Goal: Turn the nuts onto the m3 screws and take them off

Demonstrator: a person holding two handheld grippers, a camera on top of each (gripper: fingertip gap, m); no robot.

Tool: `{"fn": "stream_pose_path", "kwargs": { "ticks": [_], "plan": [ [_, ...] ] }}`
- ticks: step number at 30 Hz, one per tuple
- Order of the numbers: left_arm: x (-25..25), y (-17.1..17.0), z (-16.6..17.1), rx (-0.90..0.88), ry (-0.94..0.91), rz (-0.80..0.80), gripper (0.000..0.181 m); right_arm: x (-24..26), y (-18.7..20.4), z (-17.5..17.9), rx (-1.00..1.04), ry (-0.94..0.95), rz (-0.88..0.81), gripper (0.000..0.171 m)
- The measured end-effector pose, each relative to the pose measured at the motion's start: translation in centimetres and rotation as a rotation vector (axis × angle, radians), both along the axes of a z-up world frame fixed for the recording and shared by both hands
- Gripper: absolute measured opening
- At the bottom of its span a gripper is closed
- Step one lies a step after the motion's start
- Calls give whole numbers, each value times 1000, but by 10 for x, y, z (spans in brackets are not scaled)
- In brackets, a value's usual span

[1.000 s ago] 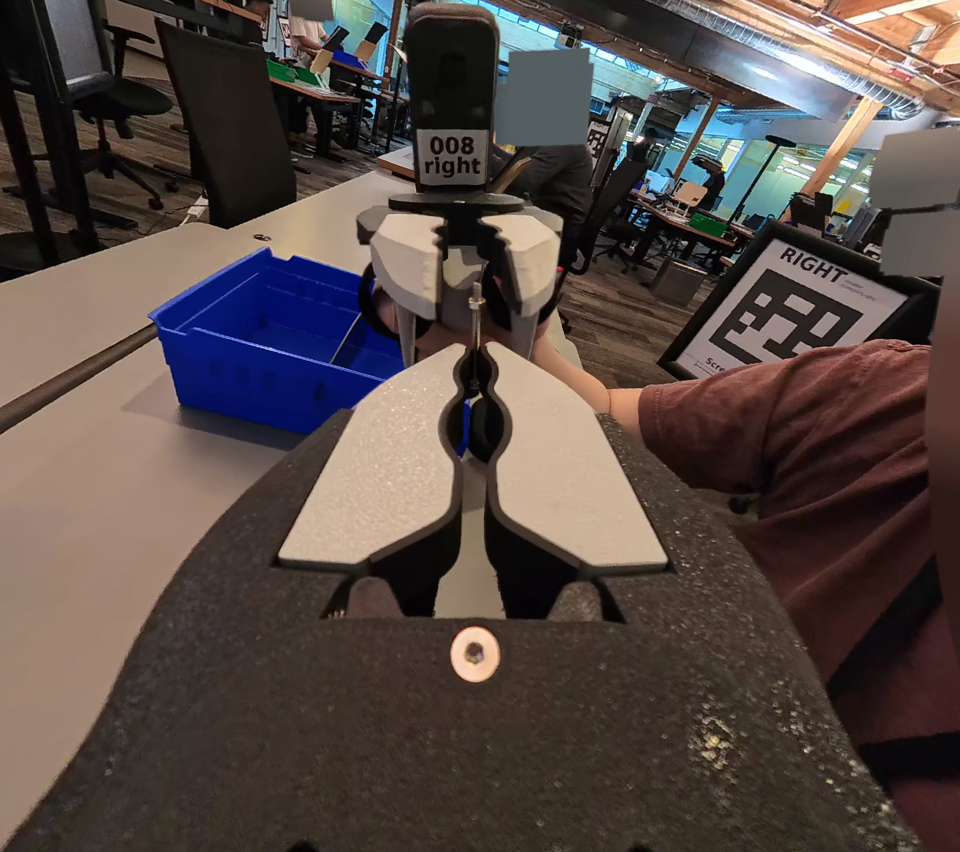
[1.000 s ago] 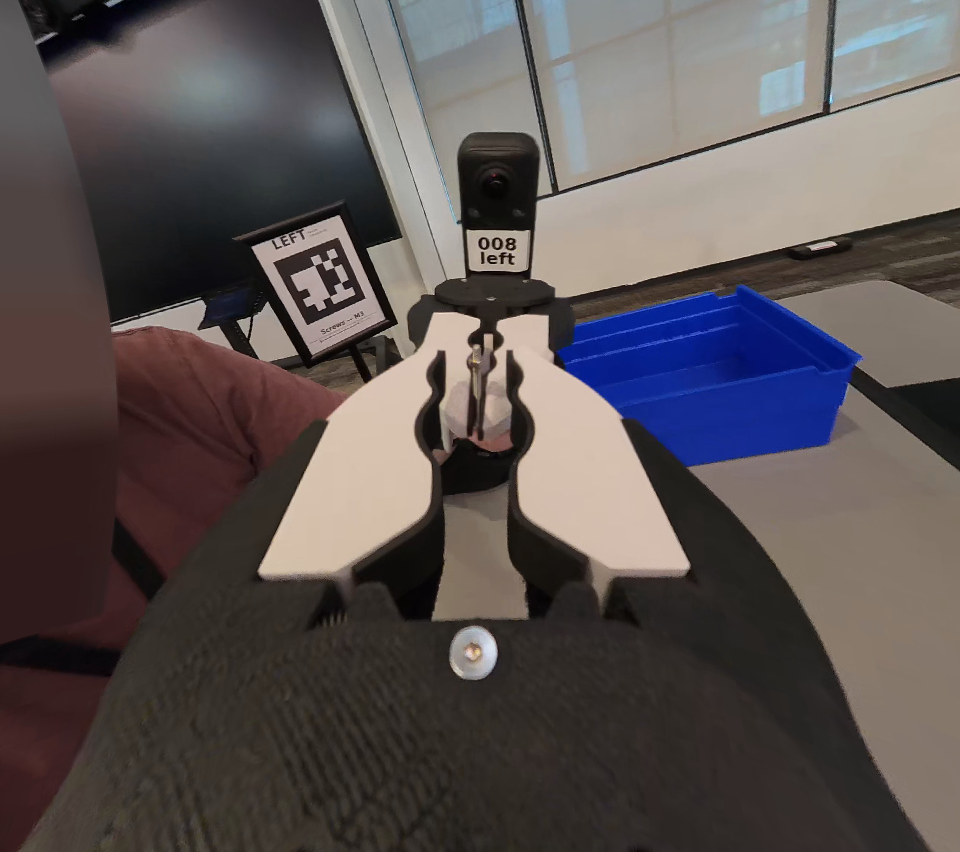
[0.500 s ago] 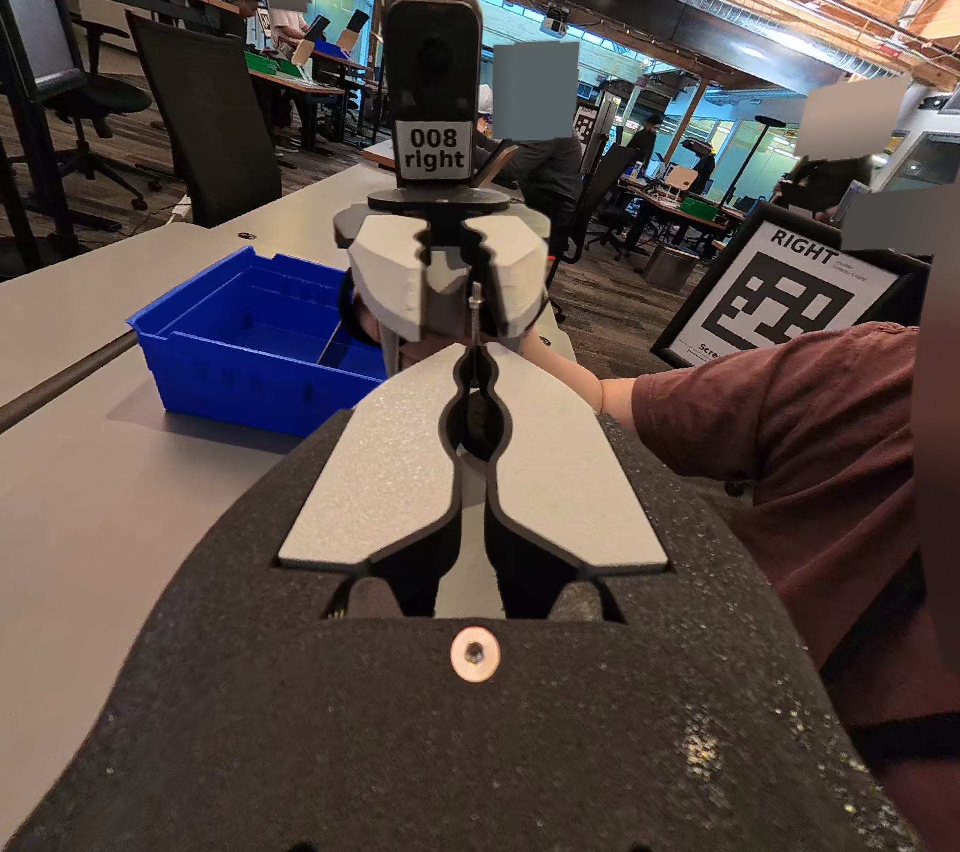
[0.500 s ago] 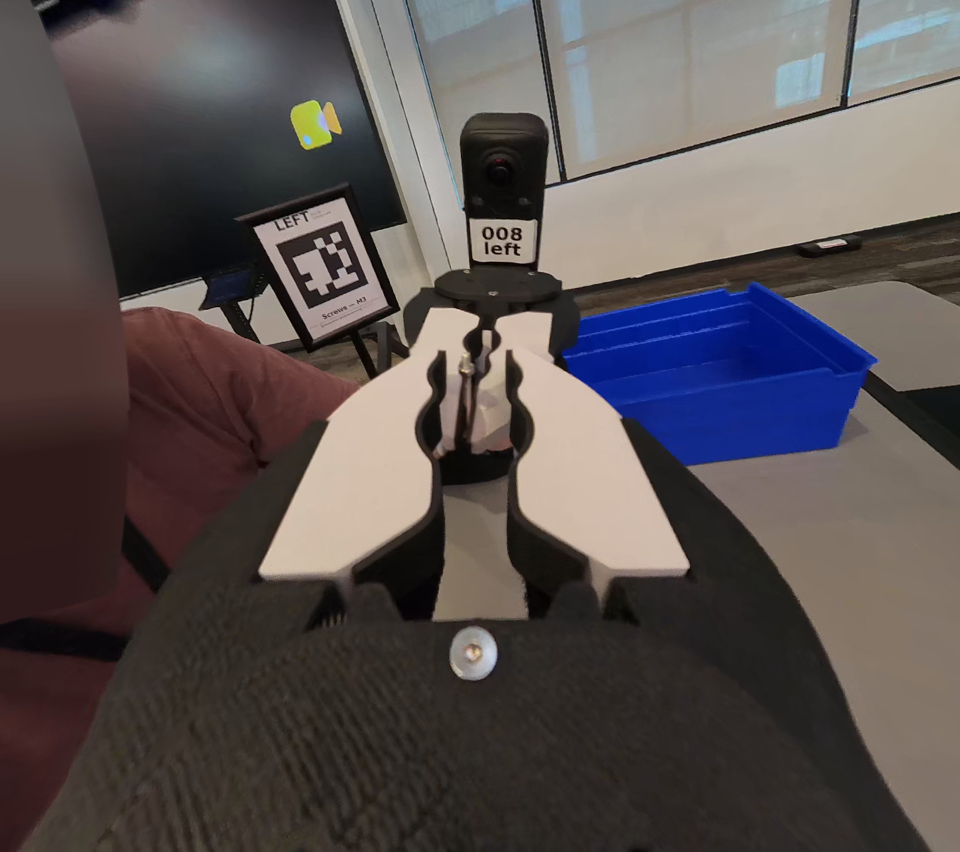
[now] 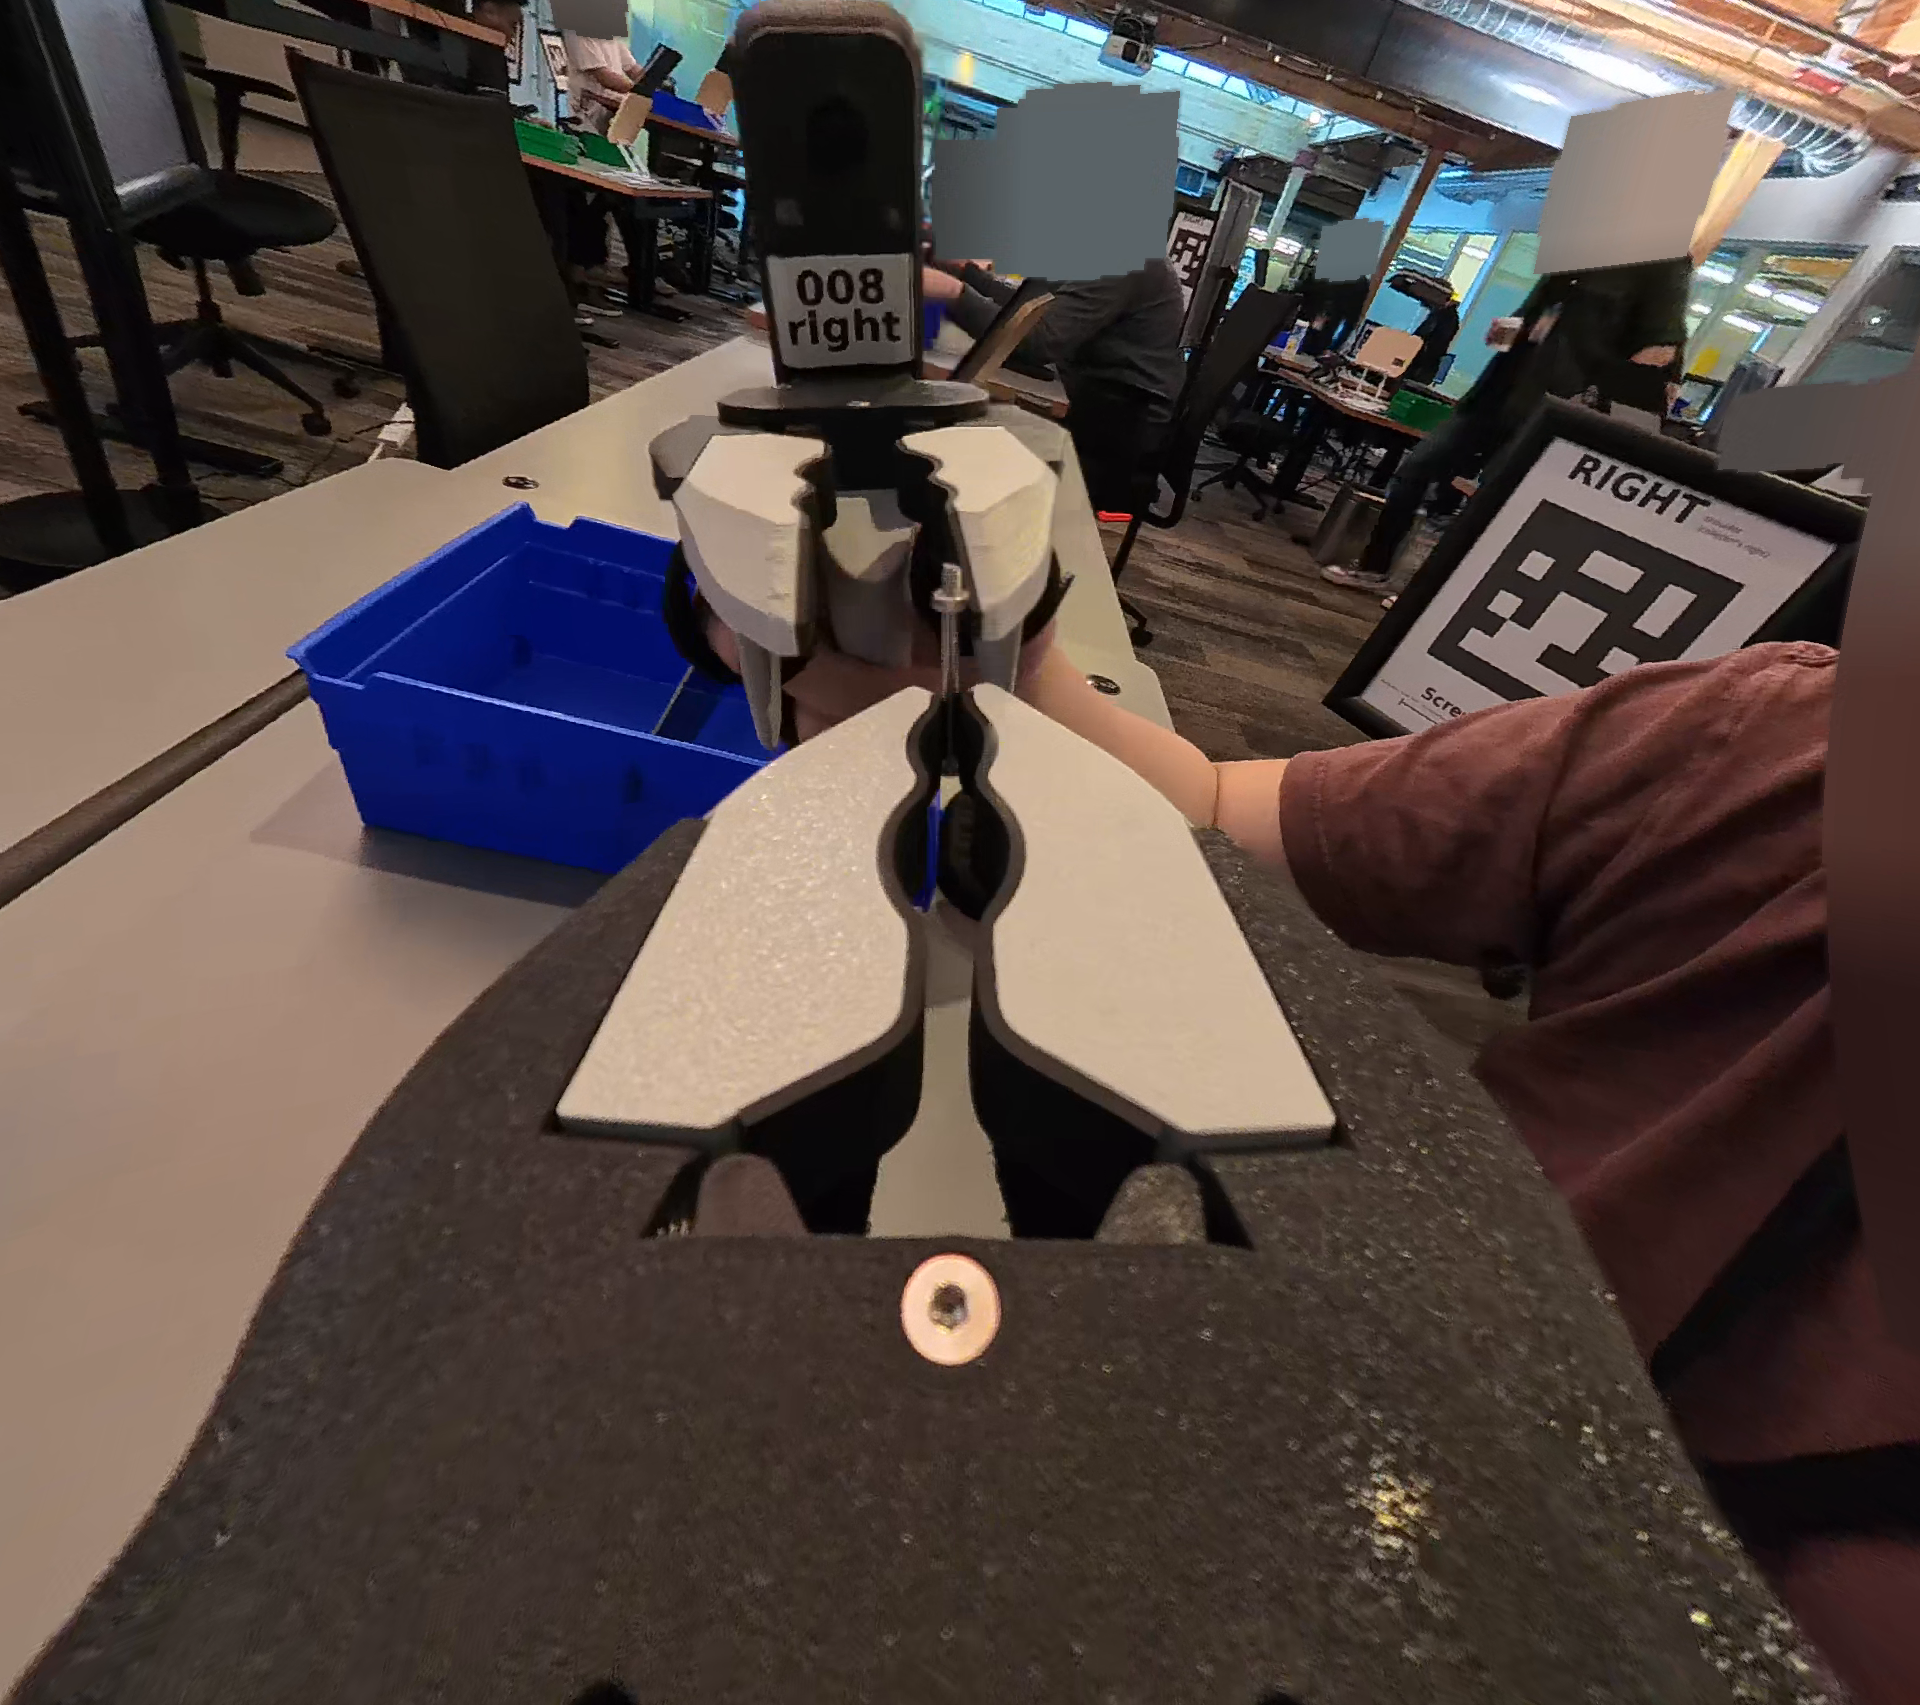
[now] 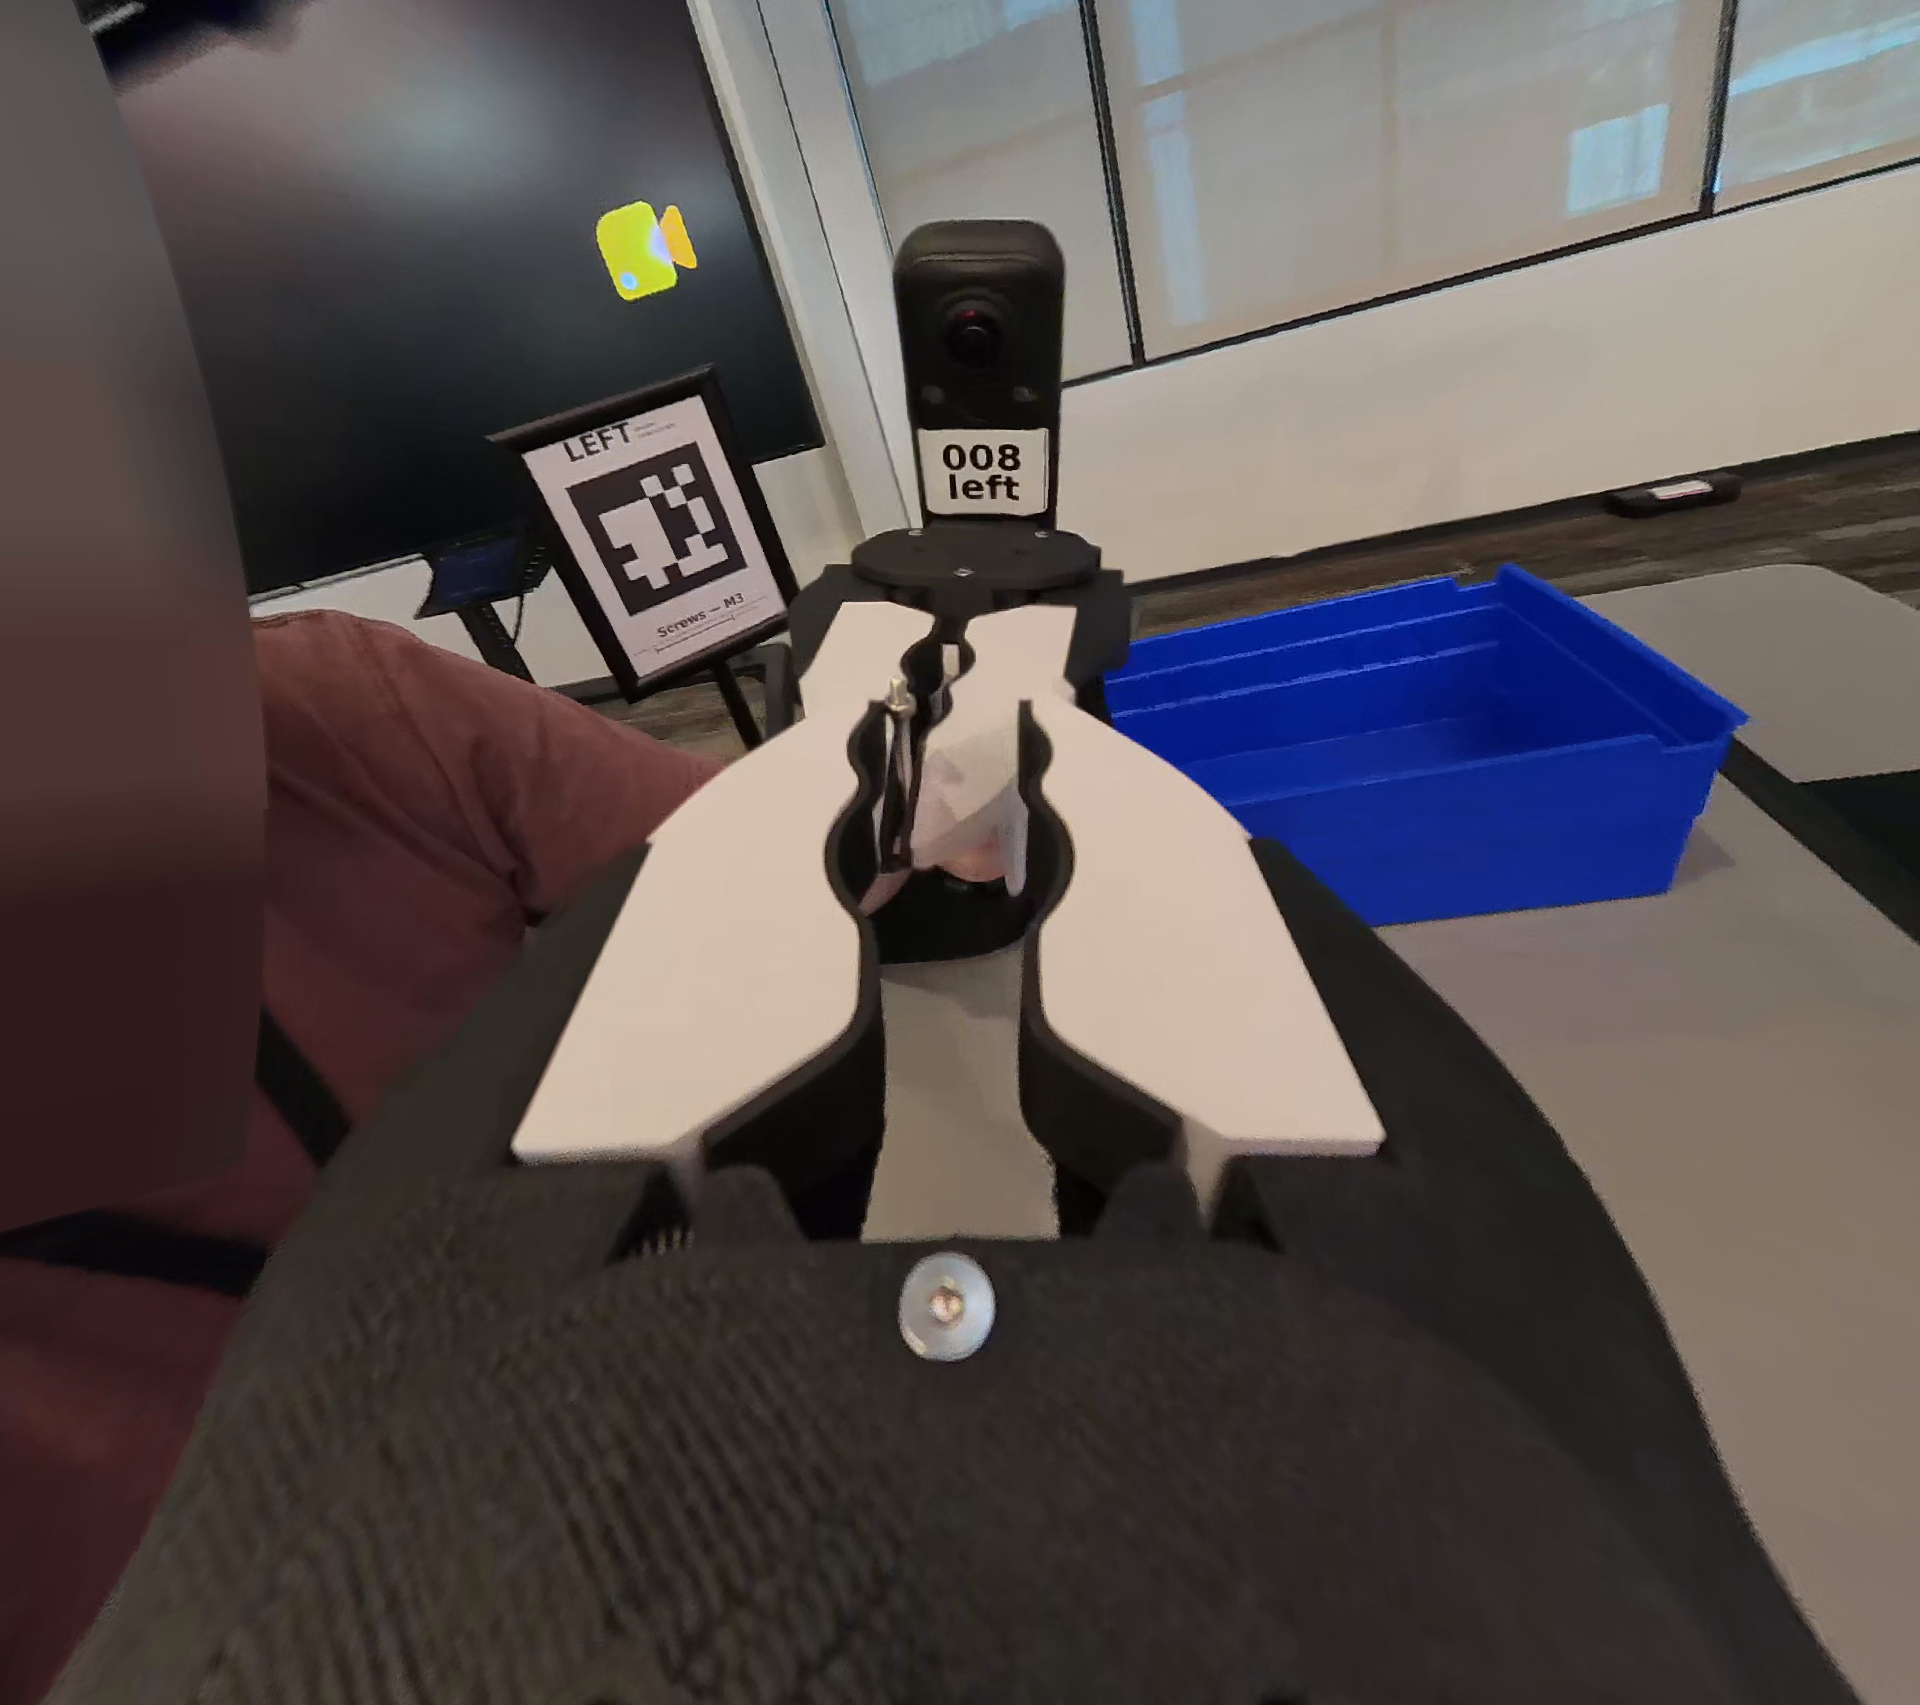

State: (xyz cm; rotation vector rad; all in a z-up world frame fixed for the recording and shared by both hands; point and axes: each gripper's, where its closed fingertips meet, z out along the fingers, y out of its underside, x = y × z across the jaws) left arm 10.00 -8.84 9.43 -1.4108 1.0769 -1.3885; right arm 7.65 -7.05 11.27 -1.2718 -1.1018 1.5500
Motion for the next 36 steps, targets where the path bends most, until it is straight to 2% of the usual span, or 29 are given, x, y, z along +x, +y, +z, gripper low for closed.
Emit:
{"fn": "stream_pose_path", "kwargs": {
  "ticks": [4,8,19,24,29,33,36],
  "plan": [
    [-3,5,1,-8,-5,3,2,7,15,-5,-27,1,-31,20],
    [-5,8,0,-34,-17,2,2,4,-1,6,-56,73,53,23],
    [-4,4,2,-6,-8,6,2,3,11,-2,-95,70,29,22],
    [-3,7,-2,-41,-16,5,2,0,-5,9,-110,122,93,23],
    [-1,3,1,-13,-11,20,2,1,5,7,-72,114,13,24],
    [-7,3,8,-17,-36,11,2,12,16,7,-103,111,-5,19],
    [-5,3,6,-24,-31,4,2,10,4,14,-112,140,44,20]
  ]
}}
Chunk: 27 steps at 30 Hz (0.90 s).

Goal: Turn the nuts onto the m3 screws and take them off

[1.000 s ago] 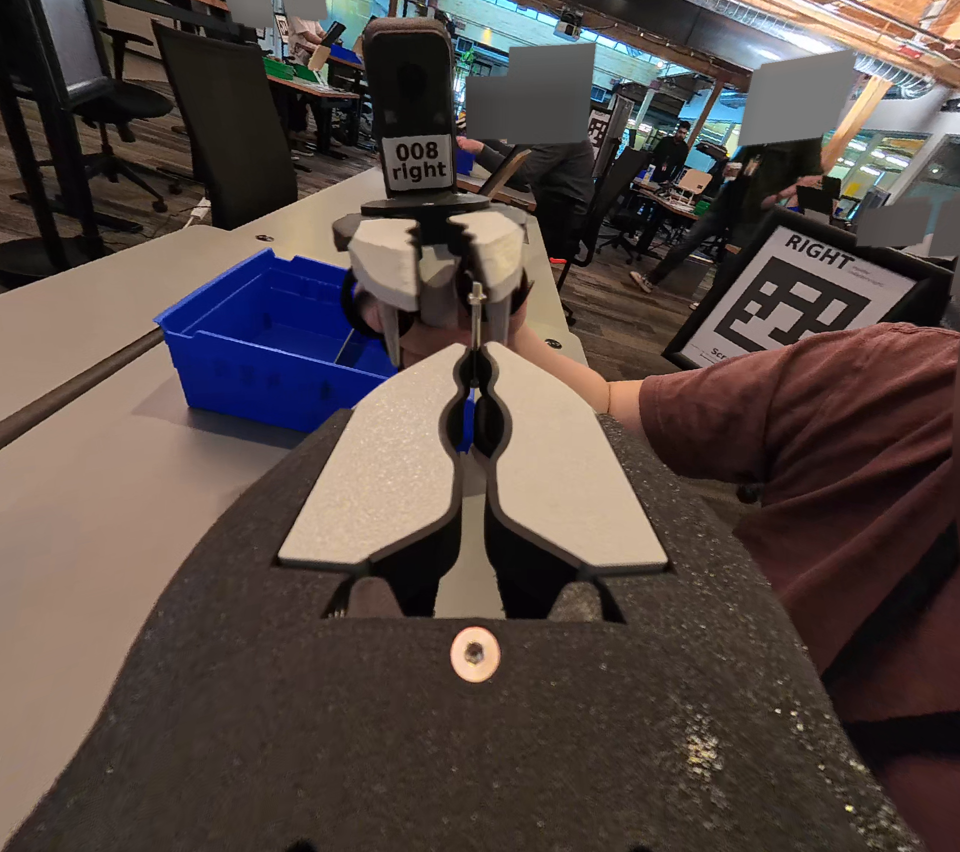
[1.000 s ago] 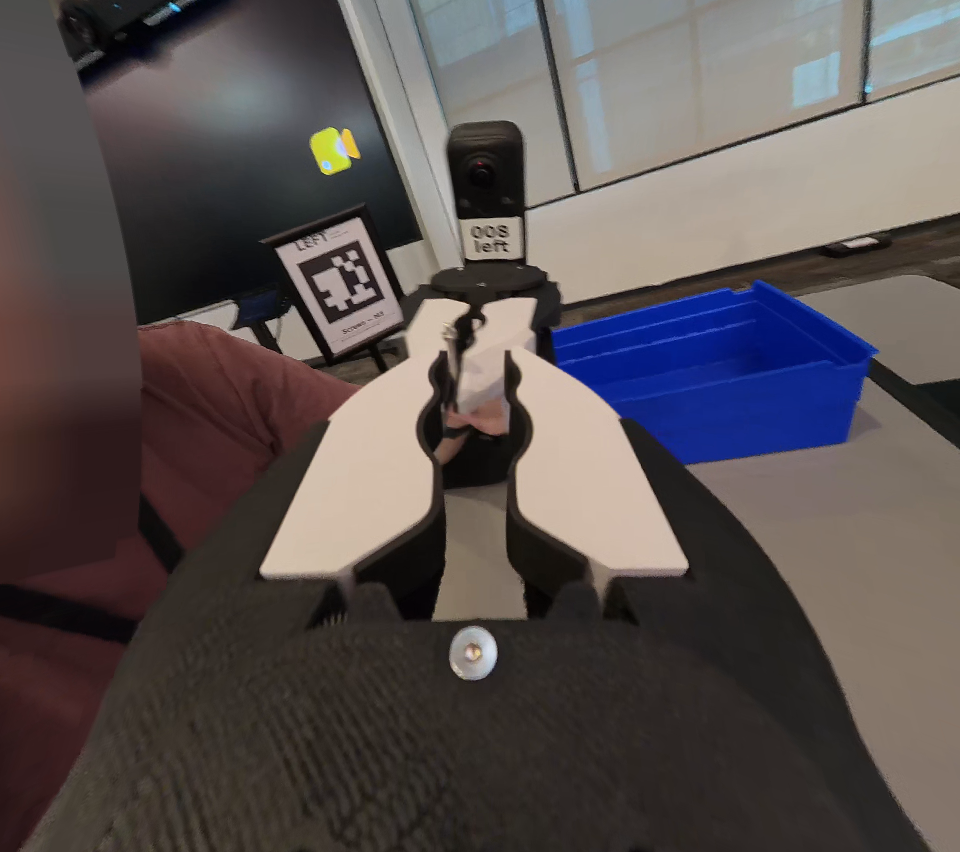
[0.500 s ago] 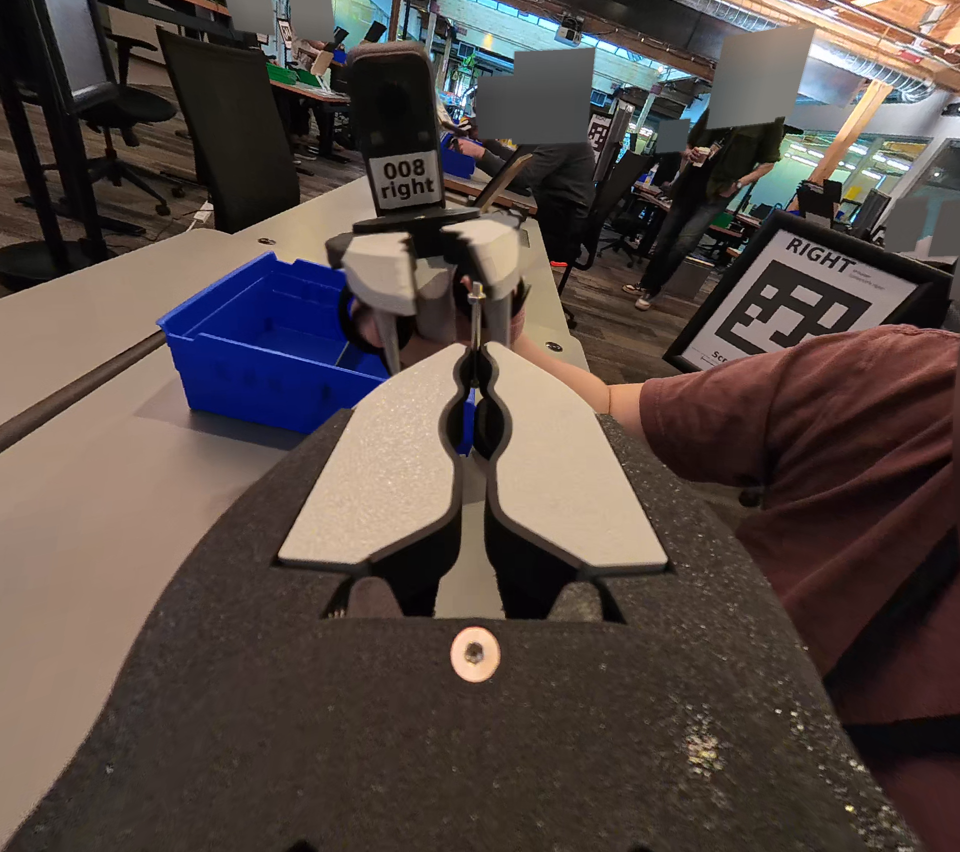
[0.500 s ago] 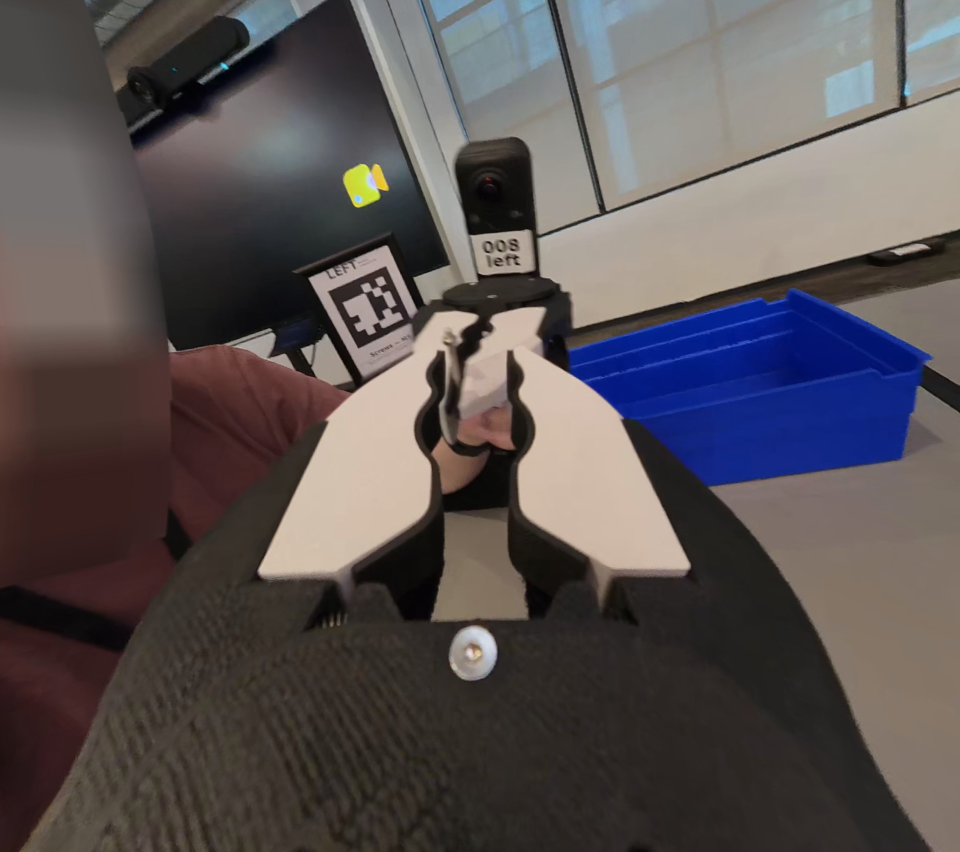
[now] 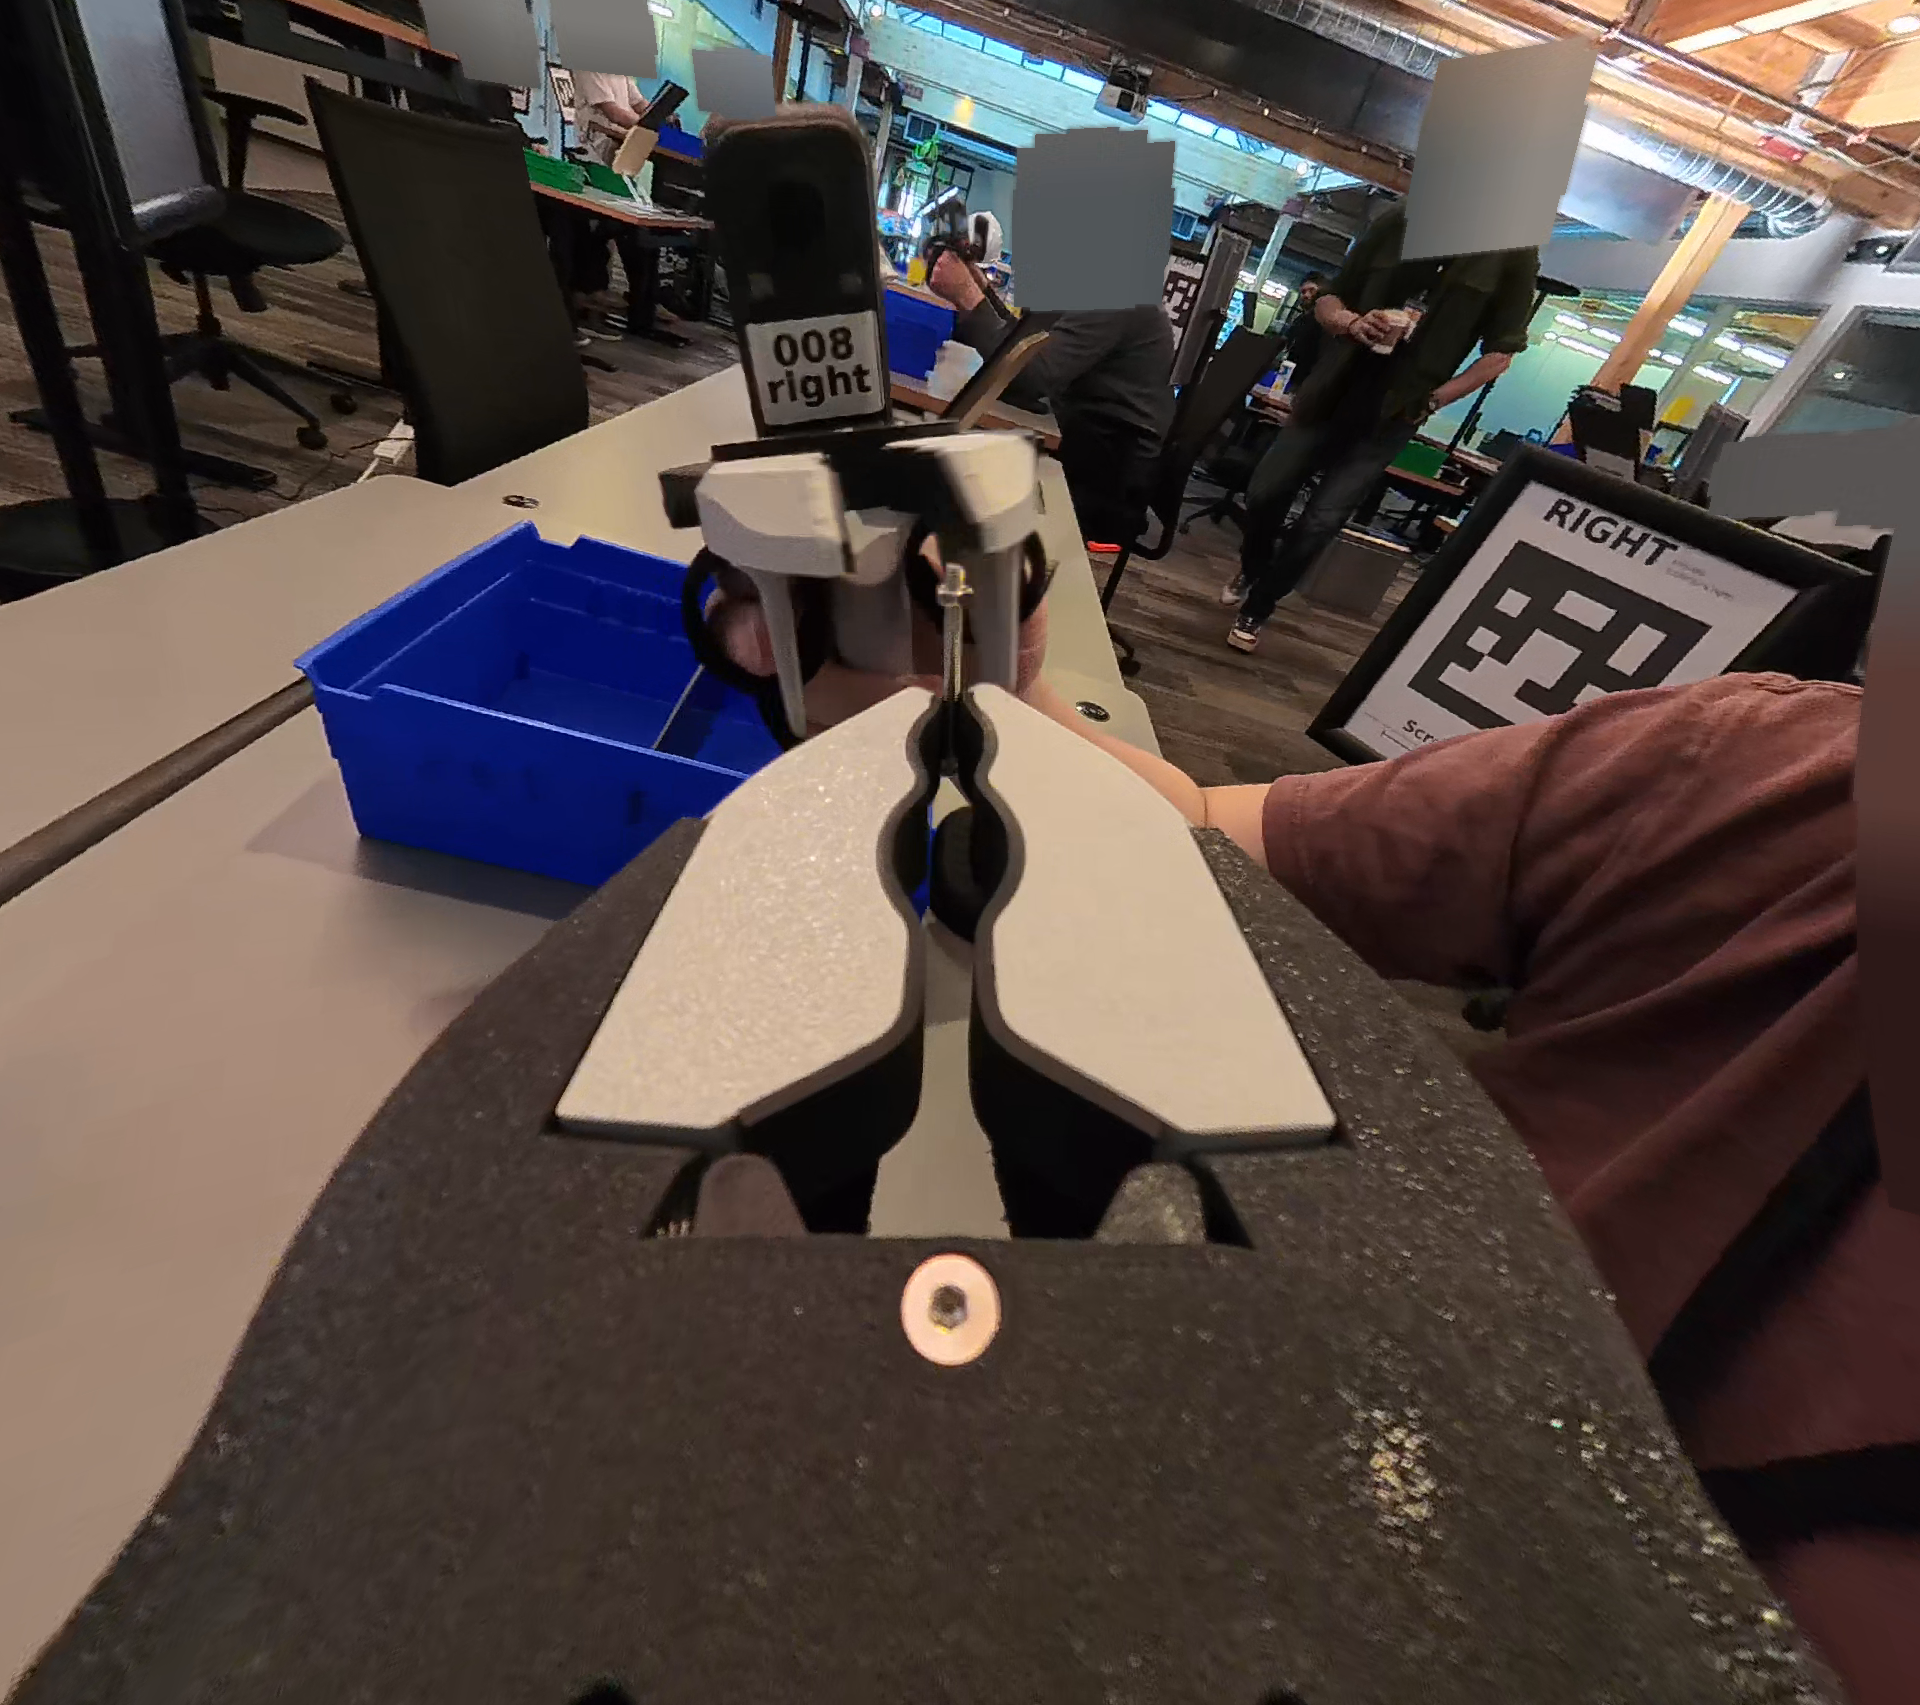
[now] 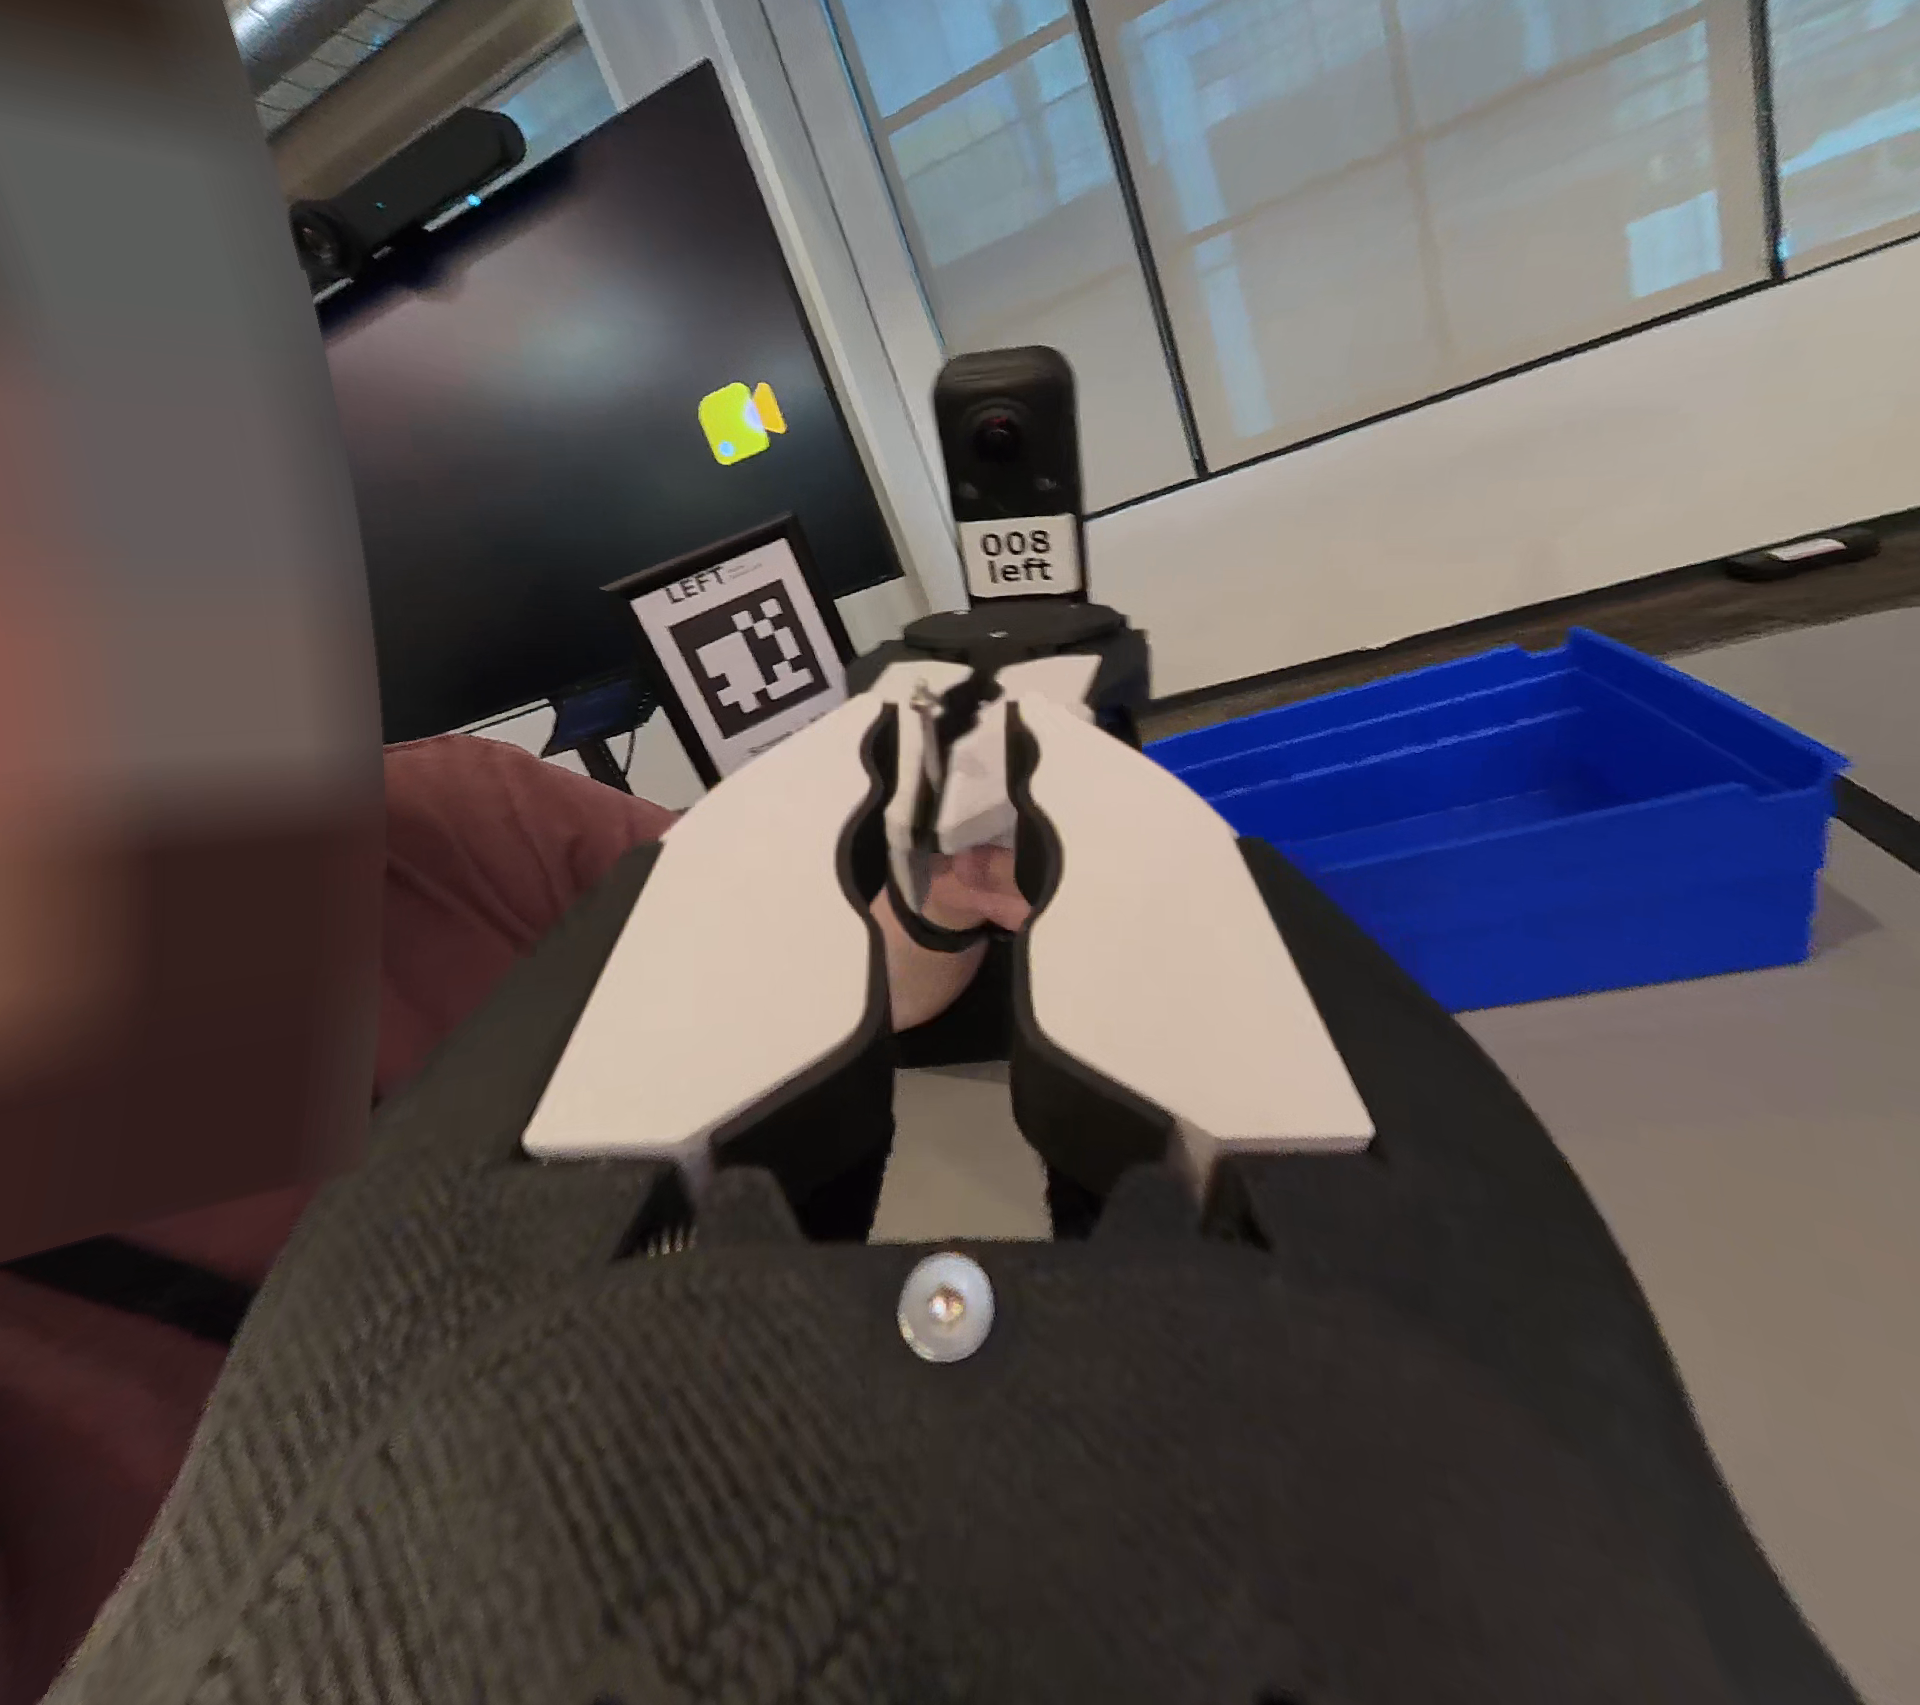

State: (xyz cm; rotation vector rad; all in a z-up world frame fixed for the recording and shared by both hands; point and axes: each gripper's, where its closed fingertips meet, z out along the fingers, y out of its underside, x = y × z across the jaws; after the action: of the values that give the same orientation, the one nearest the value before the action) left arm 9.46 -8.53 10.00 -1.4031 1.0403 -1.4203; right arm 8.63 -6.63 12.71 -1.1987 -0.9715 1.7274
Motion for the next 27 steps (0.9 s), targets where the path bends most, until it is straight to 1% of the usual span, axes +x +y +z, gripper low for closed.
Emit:
{"fn": "stream_pose_path", "kwargs": {
  "ticks": [2,4,6,8,9,11,16,20,21,23,27],
  "plan": [
    [3,-1,-3,0,5,-2,2,-8,-10,0,7,-8,29,21],
    [6,-4,-5,-2,12,-15,2,-14,-13,-4,23,-33,21,22],
    [6,-5,-3,3,7,-12,2,-15,-9,-9,37,-57,-1,22],
    [3,-3,0,9,1,-3,2,-9,-4,-7,14,-38,5,23],
    [2,-4,1,6,-4,-8,2,-6,-1,-5,-6,-22,7,19],
    [0,-1,2,6,-7,1,2,-2,3,-4,-24,-5,4,17],
    [6,-4,-4,-8,6,-17,2,-13,-14,-3,29,-32,22,21],
    [6,-4,-3,-2,10,-10,2,-13,-6,-9,36,-62,-12,24],
    [4,-3,-2,-3,3,-8,2,-10,-4,-8,21,-53,2,24],
    [2,-2,1,-13,-11,-14,2,-5,0,-6,2,-36,3,17],
    [4,-3,-2,-12,1,-18,2,-9,-9,-2,33,-34,1,20]
  ]
}}
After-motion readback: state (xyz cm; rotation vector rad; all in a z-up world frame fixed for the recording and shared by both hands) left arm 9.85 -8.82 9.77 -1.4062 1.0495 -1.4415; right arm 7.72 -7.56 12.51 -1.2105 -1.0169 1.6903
